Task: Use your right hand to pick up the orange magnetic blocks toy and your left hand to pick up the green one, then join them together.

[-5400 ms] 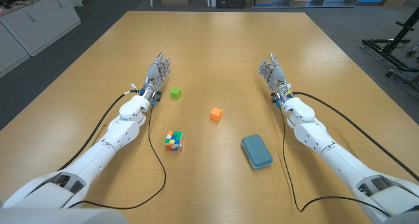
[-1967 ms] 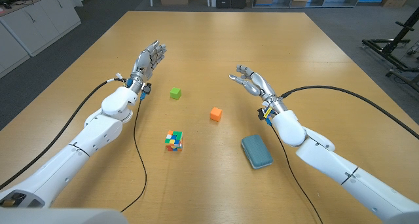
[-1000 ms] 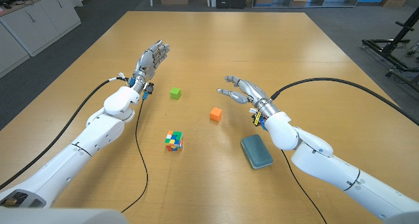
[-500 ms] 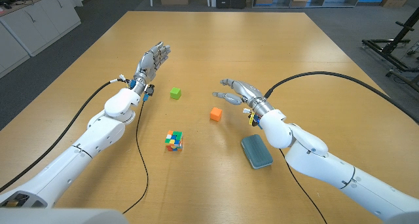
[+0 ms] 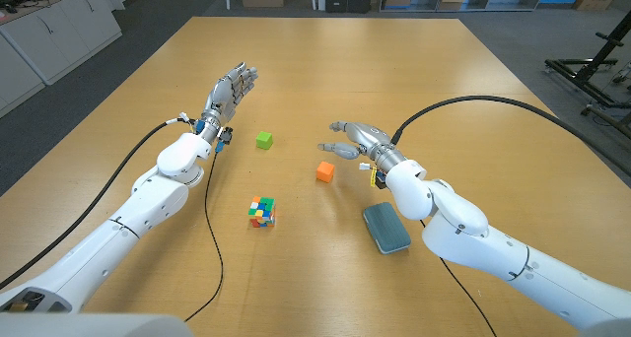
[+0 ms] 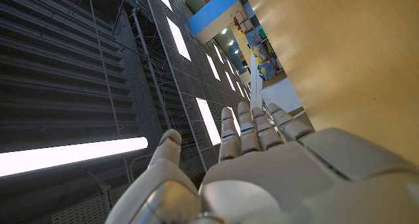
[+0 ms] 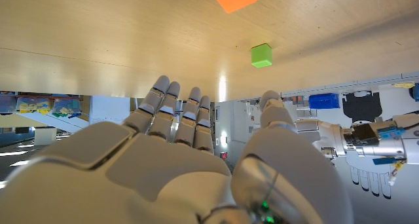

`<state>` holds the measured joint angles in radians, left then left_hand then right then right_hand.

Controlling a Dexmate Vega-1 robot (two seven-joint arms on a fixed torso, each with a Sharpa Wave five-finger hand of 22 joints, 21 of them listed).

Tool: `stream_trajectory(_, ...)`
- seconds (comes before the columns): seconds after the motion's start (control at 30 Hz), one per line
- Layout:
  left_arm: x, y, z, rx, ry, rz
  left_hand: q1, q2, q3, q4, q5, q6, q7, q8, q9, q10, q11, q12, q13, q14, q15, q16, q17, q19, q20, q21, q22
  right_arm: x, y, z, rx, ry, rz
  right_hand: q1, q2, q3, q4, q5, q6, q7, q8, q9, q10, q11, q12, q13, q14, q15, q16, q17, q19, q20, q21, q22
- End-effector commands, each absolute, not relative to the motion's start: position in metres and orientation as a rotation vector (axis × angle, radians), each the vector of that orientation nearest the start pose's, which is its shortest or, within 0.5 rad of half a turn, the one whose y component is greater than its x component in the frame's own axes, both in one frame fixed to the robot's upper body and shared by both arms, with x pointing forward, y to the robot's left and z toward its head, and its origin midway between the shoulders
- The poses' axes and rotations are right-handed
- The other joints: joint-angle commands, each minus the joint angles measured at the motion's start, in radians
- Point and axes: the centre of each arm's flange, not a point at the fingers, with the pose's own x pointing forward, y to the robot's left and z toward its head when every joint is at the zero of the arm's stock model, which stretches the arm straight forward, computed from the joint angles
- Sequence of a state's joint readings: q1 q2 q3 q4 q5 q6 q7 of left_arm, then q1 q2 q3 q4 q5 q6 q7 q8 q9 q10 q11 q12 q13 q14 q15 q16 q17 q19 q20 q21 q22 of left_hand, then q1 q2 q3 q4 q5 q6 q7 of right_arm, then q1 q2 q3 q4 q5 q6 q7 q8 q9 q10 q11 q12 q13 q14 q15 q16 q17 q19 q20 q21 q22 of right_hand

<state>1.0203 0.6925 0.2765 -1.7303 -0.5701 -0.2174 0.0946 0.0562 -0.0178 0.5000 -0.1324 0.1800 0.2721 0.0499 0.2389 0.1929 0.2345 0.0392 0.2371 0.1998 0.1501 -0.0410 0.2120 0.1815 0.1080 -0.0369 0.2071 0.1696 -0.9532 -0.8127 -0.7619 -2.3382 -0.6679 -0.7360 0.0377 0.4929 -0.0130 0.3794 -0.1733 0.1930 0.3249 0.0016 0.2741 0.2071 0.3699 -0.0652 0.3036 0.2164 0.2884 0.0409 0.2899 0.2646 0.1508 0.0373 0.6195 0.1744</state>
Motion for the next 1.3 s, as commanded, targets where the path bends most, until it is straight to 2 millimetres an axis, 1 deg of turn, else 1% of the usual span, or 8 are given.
stream_trajectory(0.03,0.565,0.283,0.025,0.120,-0.734,-0.221,0.001,0.013,0.005,-0.005,-0.002,0.006,0.002,0.001,0.005,0.007,0.003,-0.002,0.003,0.006,0.002,-0.003,0.003,0.002,-0.048,-0.004,0.006,0.474,-0.118,-0.015,-1.432,-0.514,-0.012,0.014,-0.001,0.001,0.003,0.005,-0.001,-0.007,0.004,0.005,0.006,-0.006,0.004,0.003,0.009,-0.005,0.007,0.000,0.009,-0.002,0.000,0.005)
stream_trajectory(0.1,0.564,0.283,0.026,0.121,-0.733,-0.222,0.001,0.013,0.005,-0.005,-0.002,0.006,0.002,0.000,0.005,0.008,0.003,-0.002,0.003,0.005,0.002,-0.004,0.003,0.002,-0.048,-0.005,0.006,0.474,-0.116,-0.015,-1.447,-0.508,-0.013,0.017,-0.005,0.000,0.003,0.006,-0.016,-0.005,-0.003,0.005,0.002,-0.005,0.002,0.002,0.008,-0.006,0.006,0.000,0.006,-0.002,-0.003,0.005)
stream_trajectory(0.2,0.563,0.283,0.028,0.123,-0.731,-0.222,0.001,0.013,0.005,-0.005,-0.002,0.006,0.002,0.000,0.005,0.008,0.003,-0.003,0.003,0.005,0.002,-0.004,0.003,0.001,-0.048,-0.005,0.006,0.475,-0.114,-0.015,-1.464,-0.495,-0.005,0.019,-0.007,-0.001,0.003,0.006,-0.019,-0.006,-0.005,0.005,0.001,-0.009,0.001,0.002,0.006,-0.007,0.005,0.000,0.007,-0.002,-0.005,0.005)
stream_trajectory(0.37,0.561,0.283,0.031,0.123,-0.726,-0.225,0.001,0.013,0.005,-0.006,-0.002,0.006,0.003,-0.001,0.005,0.008,0.002,-0.003,0.003,0.006,0.002,-0.005,0.003,0.001,-0.049,-0.006,0.006,0.477,-0.113,-0.015,-1.473,-0.480,0.001,0.020,-0.009,-0.001,0.004,0.006,-0.023,-0.006,-0.007,0.005,-0.001,-0.006,0.000,0.002,0.008,-0.009,0.006,-0.001,0.006,-0.002,-0.006,0.005)
stream_trajectory(0.73,0.559,0.279,0.039,0.139,-0.721,-0.227,0.001,0.014,0.005,-0.007,-0.003,0.006,0.003,-0.002,0.005,0.010,0.002,-0.004,0.003,0.005,0.005,-0.006,0.003,-0.002,-0.048,-0.007,0.006,0.481,-0.111,-0.018,-1.492,-0.452,0.015,0.024,-0.013,-0.003,0.006,0.007,-0.022,-0.003,-0.008,0.006,0.001,-0.003,0.000,0.001,0.008,-0.008,0.005,-0.001,0.005,-0.002,-0.010,0.005)
stream_trajectory(1.23,0.556,0.278,0.040,0.136,-0.729,-0.226,0.001,0.015,0.006,-0.008,-0.003,0.007,0.004,-0.004,0.005,0.012,0.004,-0.004,0.003,0.005,0.006,-0.008,0.003,-0.003,-0.048,-0.009,0.006,0.486,-0.110,-0.018,-1.530,-0.409,0.012,0.027,-0.016,-0.005,0.008,0.008,-0.026,0.000,-0.011,0.007,-0.001,0.001,-0.001,0.001,0.007,-0.011,0.003,-0.001,0.006,0.002,-0.014,0.006)
stream_trajectory(1.3,0.555,0.278,0.040,0.137,-0.732,-0.225,0.001,0.015,0.006,-0.008,-0.003,0.008,0.003,-0.004,0.005,0.012,0.003,-0.005,0.003,0.003,0.007,-0.009,0.003,-0.004,-0.047,-0.009,0.006,0.487,-0.110,-0.018,-1.537,-0.404,0.013,0.028,-0.016,-0.006,0.009,0.009,-0.027,0.001,-0.011,0.007,-0.002,0.001,-0.002,0.001,0.002,-0.007,0.001,-0.002,0.005,0.003,-0.015,0.006)
